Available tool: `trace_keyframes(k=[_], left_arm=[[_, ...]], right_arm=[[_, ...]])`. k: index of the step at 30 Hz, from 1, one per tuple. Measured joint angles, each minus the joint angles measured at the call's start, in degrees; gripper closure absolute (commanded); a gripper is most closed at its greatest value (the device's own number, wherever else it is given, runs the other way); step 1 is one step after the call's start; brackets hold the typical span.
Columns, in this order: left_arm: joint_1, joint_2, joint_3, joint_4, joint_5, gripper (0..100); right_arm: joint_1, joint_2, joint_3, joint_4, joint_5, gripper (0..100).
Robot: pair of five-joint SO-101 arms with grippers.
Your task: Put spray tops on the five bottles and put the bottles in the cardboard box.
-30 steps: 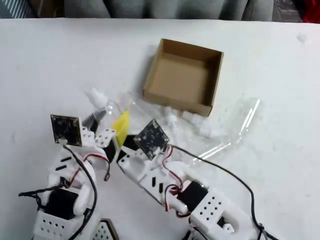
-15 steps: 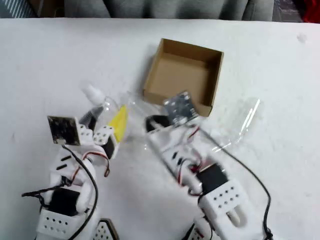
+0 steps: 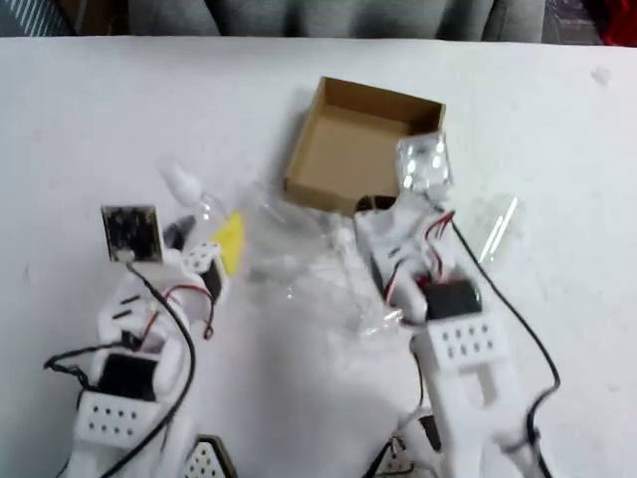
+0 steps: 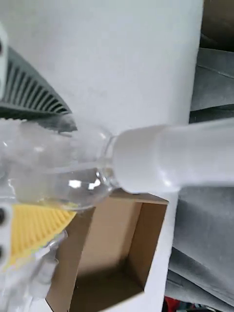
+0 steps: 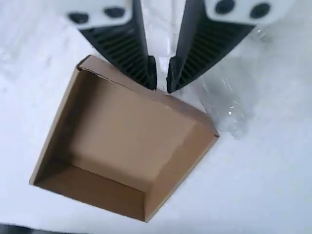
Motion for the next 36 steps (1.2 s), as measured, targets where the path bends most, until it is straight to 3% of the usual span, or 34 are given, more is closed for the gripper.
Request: trace_keyframes(k=[9, 23, 36], left_arm=[[-2.5, 9.2, -1.6, -7.3, 0.0, 98], [-2.7, 9.2, -1.6, -8.0, 0.0, 98], [-2.7, 9.2, -1.5, -8.0, 0.0, 98]], right_arm=[[6.2, 22.6, -13.9, 1.7, -0.2, 84.1], [10.5, 30.4, -17.1, -4.2, -5.8, 83.6], [12.6, 56.5, -31.7, -9.6, -5.8, 84.1]])
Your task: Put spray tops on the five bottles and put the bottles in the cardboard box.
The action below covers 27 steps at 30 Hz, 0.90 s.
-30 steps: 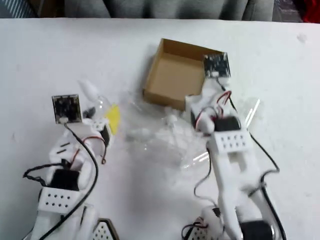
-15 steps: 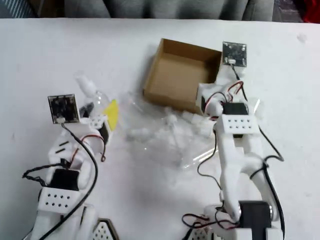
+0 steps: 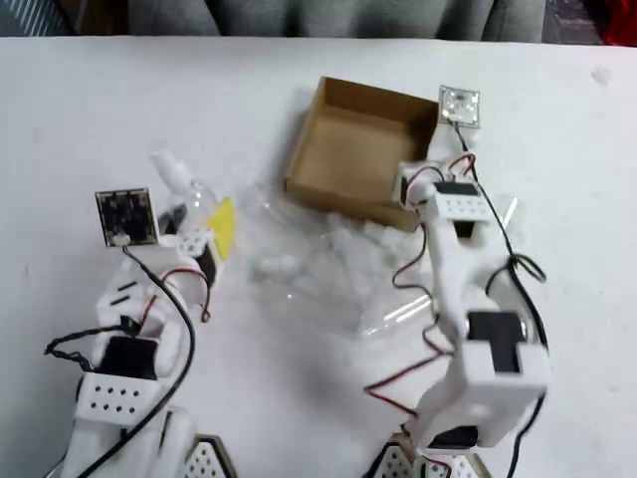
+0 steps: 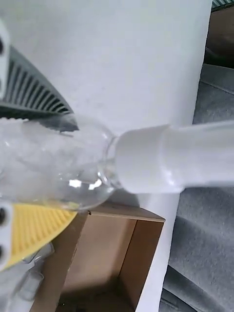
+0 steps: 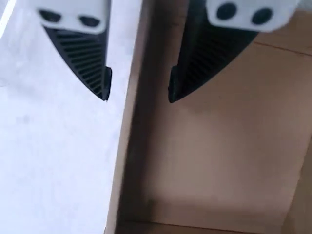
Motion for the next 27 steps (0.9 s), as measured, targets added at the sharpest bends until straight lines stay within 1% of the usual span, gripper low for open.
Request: trace_keyframes(k=[2, 4, 6, 8, 10, 18, 22, 27], left_arm=[[0.0, 0.0, 0.0, 0.0, 0.0, 98], [0.0, 0.0, 0.0, 0.0, 0.0, 98], [0.0, 0.0, 0.0, 0.0, 0.0, 98], [0.0, 0.0, 0.0, 0.0, 0.0, 98], [0.0, 0.0, 0.0, 0.0, 0.0, 98], [0.0, 0.0, 0.0, 0.0, 0.0, 98], [0.0, 0.0, 0.0, 0.0, 0.0, 98], [0.0, 0.0, 0.0, 0.0, -0.1, 98]], right_arm=[[0.0, 4.2, -3.9, 1.9, 0.0, 86.3], [-0.6, 7.7, -8.4, 6.2, 0.5, 92.6], [-1.4, 10.5, -13.3, 11.6, 4.6, 98.8], [-1.9, 12.8, -17.5, 16.0, 9.6, 97.7], [-2.5, 14.1, -19.5, 18.2, 13.6, 98.1], [-6.2, 14.2, -20.3, 21.2, 24.8, 98.1], [-6.6, 13.5, -19.3, 21.2, 27.6, 98.1], [-7.2, 7.8, -11.8, 20.4, 29.4, 98.1]])
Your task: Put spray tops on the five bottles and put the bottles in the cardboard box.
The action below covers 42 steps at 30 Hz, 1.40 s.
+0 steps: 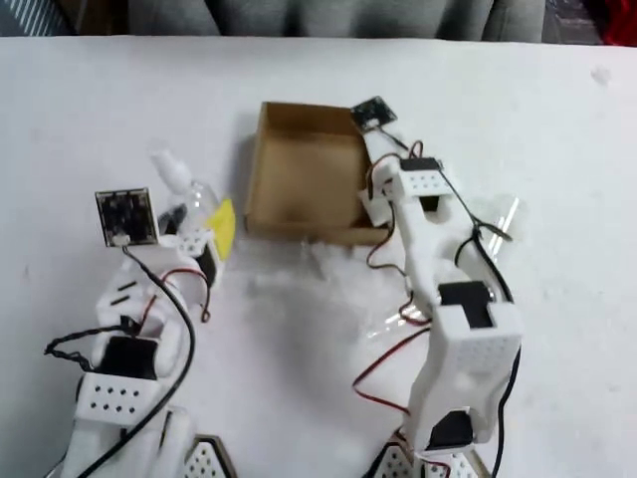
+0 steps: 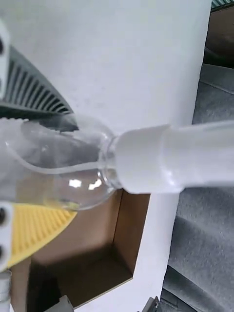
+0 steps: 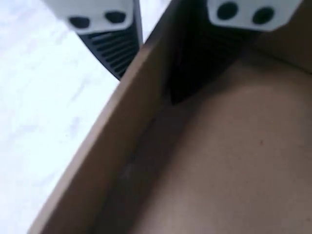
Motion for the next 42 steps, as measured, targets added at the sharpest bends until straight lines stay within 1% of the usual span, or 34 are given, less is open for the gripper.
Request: trace_keyframes(k=[4, 7, 8, 10, 14, 16, 19, 21, 26, 28, 30, 33, 37, 39, 42], left_arm=[[0.0, 0.0, 0.0, 0.0, 0.0, 98], [0.0, 0.0, 0.0, 0.0, 0.0, 98], [0.0, 0.0, 0.0, 0.0, 0.0, 98], [0.0, 0.0, 0.0, 0.0, 0.0, 98], [0.0, 0.0, 0.0, -4.3, 0.0, 98], [0.0, 0.0, 0.4, -7.1, 0.0, 98], [0.0, 0.2, 0.9, -11.6, 0.0, 98], [0.0, 0.2, 0.9, -14.2, 0.0, 98], [0.2, 0.2, 0.9, -20.2, 0.0, 98], [0.8, 1.0, 0.7, -21.1, 0.0, 98], [1.7, 3.9, -0.6, -21.2, 0.0, 98], [2.2, 12.1, -6.6, -21.5, 0.0, 98], [2.1, 27.9, -17.3, -21.8, 0.0, 98], [2.2, 36.9, -21.8, -24.5, 0.0, 98], [2.4, 49.4, -26.1, -31.0, 0.0, 98]], right_arm=[[-1.8, -5.8, 8.5, -3.1, 2.3, 98.1], [-3.2, -8.5, 11.6, -3.7, 4.1, 97.1], [-3.5, -9.0, 11.7, -3.8, 4.3, 95.2], [-3.6, -9.5, 11.7, -3.9, 4.0, 88.4], [-4.2, -9.5, 11.7, -4.0, 0.4, 73.2], [-4.2, -9.5, 11.7, -4.0, -0.9, 71.1], [-4.0, -11.1, 11.7, -3.2, -1.1, 74.6], [-4.0, -12.8, 11.7, -1.4, -1.4, 78.9], [-4.1, -16.4, 11.7, 1.8, -5.9, 93.3], [-3.7, -16.8, 11.7, 1.8, -7.6, 98.4], [-3.1, -16.9, 11.7, 1.8, -8.6, 97.2], [-2.1, -16.9, 11.7, 1.8, -10.0, 96.9], [-2.0, -16.9, 11.7, 1.5, -11.0, 96.9], [-2.0, -16.9, 11.7, 0.5, -11.0, 96.9], [-2.0, -16.9, 11.7, -0.2, -11.0, 96.9]])
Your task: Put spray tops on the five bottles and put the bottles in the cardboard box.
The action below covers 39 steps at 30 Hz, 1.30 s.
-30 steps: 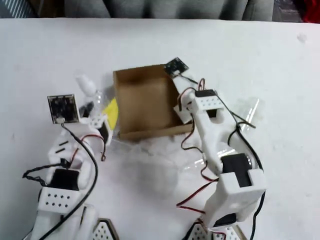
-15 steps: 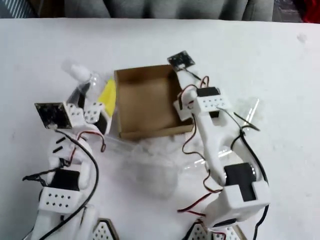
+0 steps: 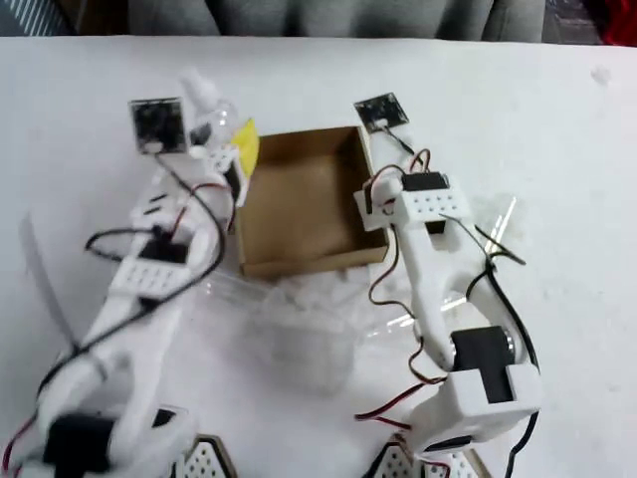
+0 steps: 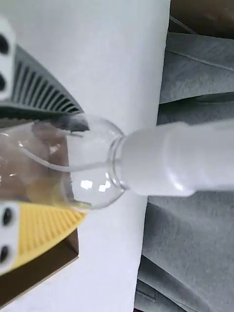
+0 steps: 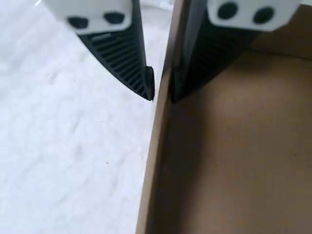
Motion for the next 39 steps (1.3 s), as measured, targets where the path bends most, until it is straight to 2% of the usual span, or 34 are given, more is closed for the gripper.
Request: trace_keyframes(k=[5, 9, 14, 25, 39], left_arm=[[0.8, 15.0, -3.9, -11.0, 0.1, 98], [0.9, 23.0, -7.4, -16.3, -1.1, 98], [1.3, 29.8, -10.4, -20.7, -8.0, 98], [2.3, 40.8, -10.7, -34.8, -9.3, 98], [2.6, 42.7, -12.5, -36.0, -9.3, 98]], right_arm=[[0.0, 0.0, 0.0, 0.0, 0.0, 96.9], [0.1, 0.0, 0.0, 0.0, 0.0, 96.9], [0.1, 0.0, 0.0, 0.0, -0.1, 96.9], [0.3, 0.0, 0.0, -1.1, -0.1, 96.9], [0.3, 0.0, 0.0, -1.1, -0.1, 96.9]])
